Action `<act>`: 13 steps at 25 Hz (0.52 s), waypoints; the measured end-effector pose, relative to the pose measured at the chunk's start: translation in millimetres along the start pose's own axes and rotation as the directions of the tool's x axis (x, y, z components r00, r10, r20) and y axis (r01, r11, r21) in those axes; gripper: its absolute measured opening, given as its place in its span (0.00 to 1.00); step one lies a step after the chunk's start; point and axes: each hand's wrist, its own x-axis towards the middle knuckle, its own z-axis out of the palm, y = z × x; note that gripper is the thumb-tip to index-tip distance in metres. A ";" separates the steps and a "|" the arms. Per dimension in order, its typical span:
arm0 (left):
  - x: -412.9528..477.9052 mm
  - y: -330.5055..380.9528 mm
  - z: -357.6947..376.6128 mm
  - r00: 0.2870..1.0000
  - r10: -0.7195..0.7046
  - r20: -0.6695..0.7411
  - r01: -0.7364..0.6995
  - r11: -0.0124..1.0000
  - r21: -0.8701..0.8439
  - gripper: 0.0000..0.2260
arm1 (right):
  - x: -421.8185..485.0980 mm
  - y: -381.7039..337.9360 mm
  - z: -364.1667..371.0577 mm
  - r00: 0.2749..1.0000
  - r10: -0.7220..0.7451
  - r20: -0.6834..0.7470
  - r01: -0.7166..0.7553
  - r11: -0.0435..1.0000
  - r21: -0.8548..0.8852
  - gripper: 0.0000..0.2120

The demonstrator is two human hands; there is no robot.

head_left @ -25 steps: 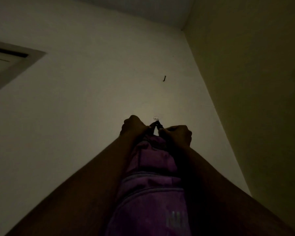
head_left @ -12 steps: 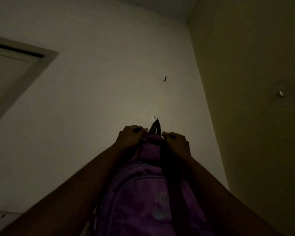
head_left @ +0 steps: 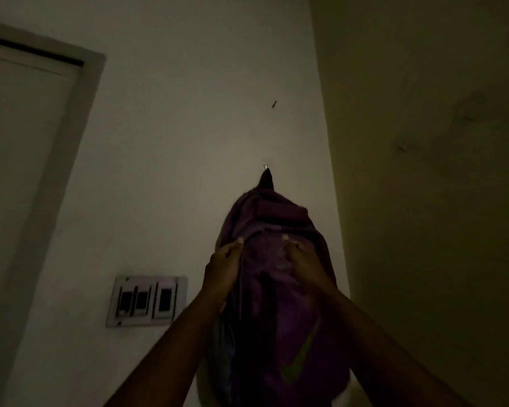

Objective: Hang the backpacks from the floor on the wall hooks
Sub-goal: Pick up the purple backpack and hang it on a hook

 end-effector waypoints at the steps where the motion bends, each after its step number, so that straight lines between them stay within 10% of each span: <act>1: -22.3 -4.7 -9.3 0.998 -0.059 0.030 0.059 0.998 -0.022 0.22 | -26.3 1.4 4.1 0.999 0.036 0.004 -0.036 0.998 0.056 0.22; 13: -357.5 -27.0 -125.7 0.893 -0.447 0.055 0.451 0.888 -0.087 0.20 | -372.6 -1.9 44.0 0.851 0.498 0.171 -0.525 0.820 0.227 0.28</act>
